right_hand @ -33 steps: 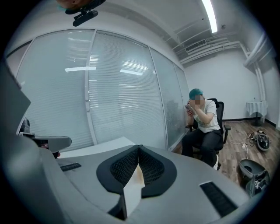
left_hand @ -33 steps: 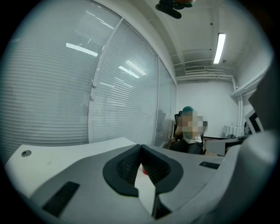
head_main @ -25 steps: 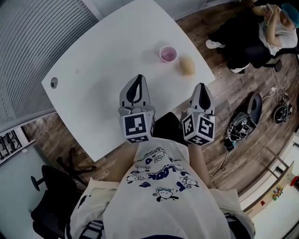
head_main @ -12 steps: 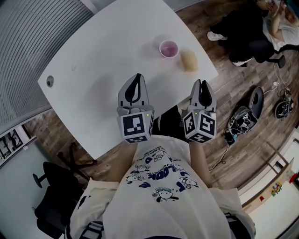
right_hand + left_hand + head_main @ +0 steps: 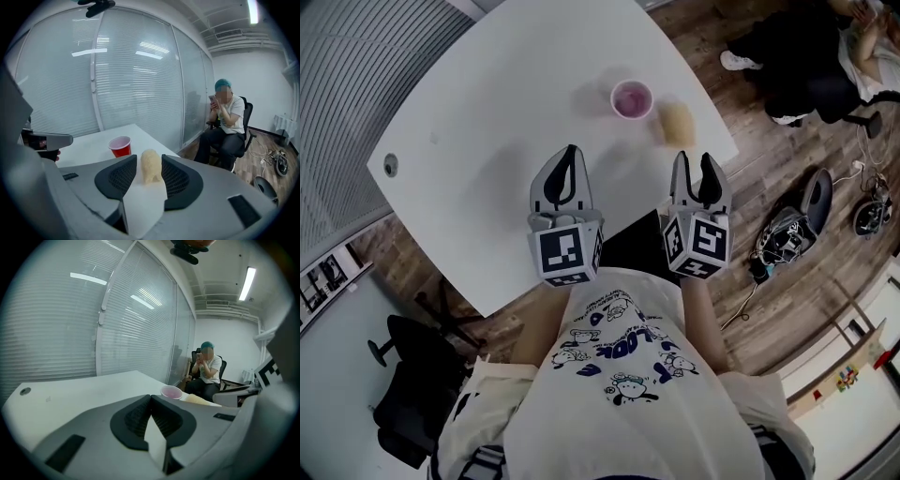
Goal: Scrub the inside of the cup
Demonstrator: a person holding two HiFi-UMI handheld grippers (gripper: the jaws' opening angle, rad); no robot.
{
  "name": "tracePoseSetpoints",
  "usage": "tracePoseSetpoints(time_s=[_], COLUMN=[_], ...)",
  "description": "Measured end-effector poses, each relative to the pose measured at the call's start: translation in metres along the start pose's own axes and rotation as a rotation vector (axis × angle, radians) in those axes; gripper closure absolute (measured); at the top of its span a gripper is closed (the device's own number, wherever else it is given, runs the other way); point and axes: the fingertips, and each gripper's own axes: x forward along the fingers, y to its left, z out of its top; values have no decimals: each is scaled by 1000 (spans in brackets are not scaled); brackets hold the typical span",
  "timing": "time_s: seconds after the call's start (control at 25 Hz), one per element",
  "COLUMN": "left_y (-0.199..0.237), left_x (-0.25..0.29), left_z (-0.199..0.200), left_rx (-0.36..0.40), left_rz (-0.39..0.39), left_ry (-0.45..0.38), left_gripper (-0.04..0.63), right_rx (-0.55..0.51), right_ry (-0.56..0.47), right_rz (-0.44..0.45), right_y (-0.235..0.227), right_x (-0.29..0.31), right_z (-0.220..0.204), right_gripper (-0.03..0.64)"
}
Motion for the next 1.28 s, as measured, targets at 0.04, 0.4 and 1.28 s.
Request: tracePoseSetpoints(time_s=[0.04,0.4,1.28], left_y=[0,-1,-2], left_x=[2,15,28], left_z=[-2,-10,-27], left_rx=[0,-6,-41], left_rz=[4,34,76], left_ry=[7,42,103], left_gripper=[566,566,566], right_rx=[-6,-40,-83], right_ry=[10,84,250], right_rz=[7,41,132], right_y=[0,-6,0], right_x=[3,25,57], right_z=[-2,-21,-60], right_gripper=[452,377,379])
